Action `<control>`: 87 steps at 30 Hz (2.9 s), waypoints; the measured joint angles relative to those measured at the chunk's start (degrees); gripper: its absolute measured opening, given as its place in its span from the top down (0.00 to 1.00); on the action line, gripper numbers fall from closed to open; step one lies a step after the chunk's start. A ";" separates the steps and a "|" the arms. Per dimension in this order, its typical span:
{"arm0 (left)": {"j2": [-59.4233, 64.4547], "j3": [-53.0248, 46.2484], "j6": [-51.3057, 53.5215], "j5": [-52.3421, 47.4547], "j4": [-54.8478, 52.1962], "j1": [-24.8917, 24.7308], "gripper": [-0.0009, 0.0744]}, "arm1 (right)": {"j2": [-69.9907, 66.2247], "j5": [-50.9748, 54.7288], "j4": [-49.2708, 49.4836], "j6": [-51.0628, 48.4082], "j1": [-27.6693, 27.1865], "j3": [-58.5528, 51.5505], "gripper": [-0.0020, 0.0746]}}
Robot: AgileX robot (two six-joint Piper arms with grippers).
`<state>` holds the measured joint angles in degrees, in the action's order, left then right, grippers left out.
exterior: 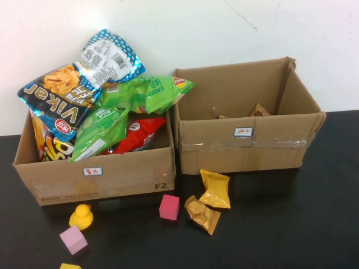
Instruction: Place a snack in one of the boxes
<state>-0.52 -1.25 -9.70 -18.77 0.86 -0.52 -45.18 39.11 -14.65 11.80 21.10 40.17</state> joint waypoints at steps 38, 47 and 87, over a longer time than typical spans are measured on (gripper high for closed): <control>0.00 0.00 -0.27 -0.33 -0.86 0.11 0.99 | 45.83 -22.68 15.64 -7.90 -21.41 -41.79 0.97; 0.00 0.00 -0.27 -0.36 -0.86 0.11 0.99 | 45.85 -19.00 15.52 -3.16 -21.41 -41.67 0.97; 0.00 0.09 -0.27 -0.45 -0.86 0.11 0.99 | 45.85 -18.61 8.94 -8.44 -19.21 -41.55 0.97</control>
<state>-0.52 -1.16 -9.97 -19.22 0.00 -0.41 0.67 20.50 -5.71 3.36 1.89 -1.38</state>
